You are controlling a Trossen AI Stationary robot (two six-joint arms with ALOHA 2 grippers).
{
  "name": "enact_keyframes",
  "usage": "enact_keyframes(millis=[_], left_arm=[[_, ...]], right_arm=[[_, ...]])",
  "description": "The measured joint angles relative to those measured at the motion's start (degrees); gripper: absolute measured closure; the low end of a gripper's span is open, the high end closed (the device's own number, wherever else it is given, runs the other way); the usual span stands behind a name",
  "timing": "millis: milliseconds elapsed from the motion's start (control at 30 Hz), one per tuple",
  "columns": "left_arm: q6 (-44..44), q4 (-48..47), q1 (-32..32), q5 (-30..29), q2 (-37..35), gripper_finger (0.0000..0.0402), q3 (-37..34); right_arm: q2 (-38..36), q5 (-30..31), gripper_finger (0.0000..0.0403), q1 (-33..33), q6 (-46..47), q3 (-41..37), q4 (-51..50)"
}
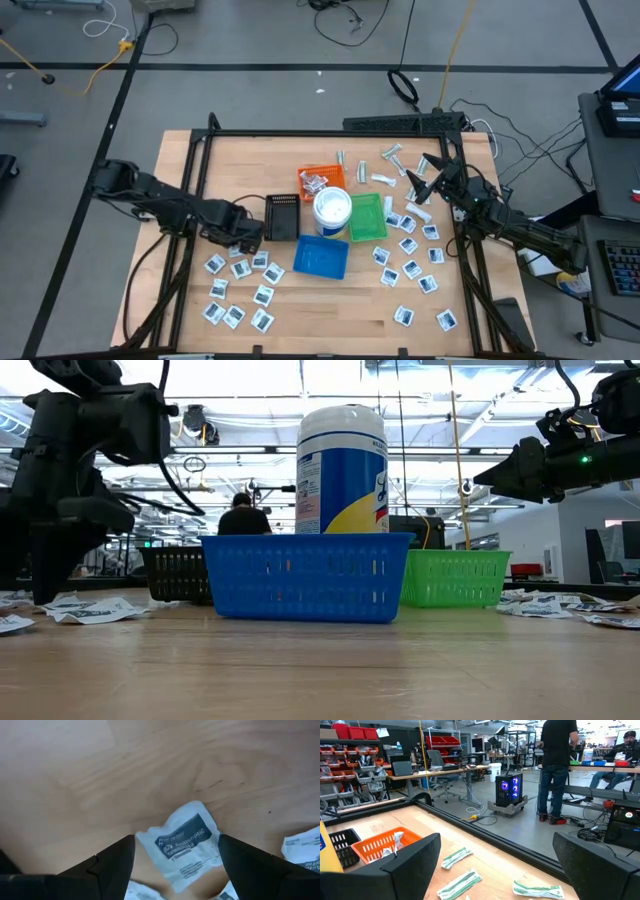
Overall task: Pick & Place First Aid Supplies
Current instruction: Put the gray towelette pack into the black bin
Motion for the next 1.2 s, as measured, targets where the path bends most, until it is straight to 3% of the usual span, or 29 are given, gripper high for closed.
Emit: enact_keyframes(millis=[200, 433, 800, 967, 1200], left_arm=[[0.7, 3.9, -0.5, -0.2, 2.4, 0.0152, 0.2], [1.4, 5.2, -0.5, 0.0, 2.3, 0.0241, 0.2], [2.3, -0.2, 0.1, 0.5, -3.2, 0.0360, -0.1], [3.1, -1.7, 1.2, 1.6, -7.3, 0.0377, -0.1], [3.1, -1.9, 2.6, 3.5, -12.8, 0.0362, -0.1]], right_arm=[[0.0, 0.0, 0.0023, 0.0, 0.0, 0.0, 0.0], [0.0, 0.0, 0.0023, 0.0, 0.0, 0.0, 0.0], [0.0, 0.0, 0.0023, 0.0, 0.0, 0.0, 0.0], [0.0, 0.0, 0.0023, 0.0, 0.0, 0.0, 0.0], [0.0, 0.0, 0.0023, 0.0, 0.0, 0.0, 0.0]])
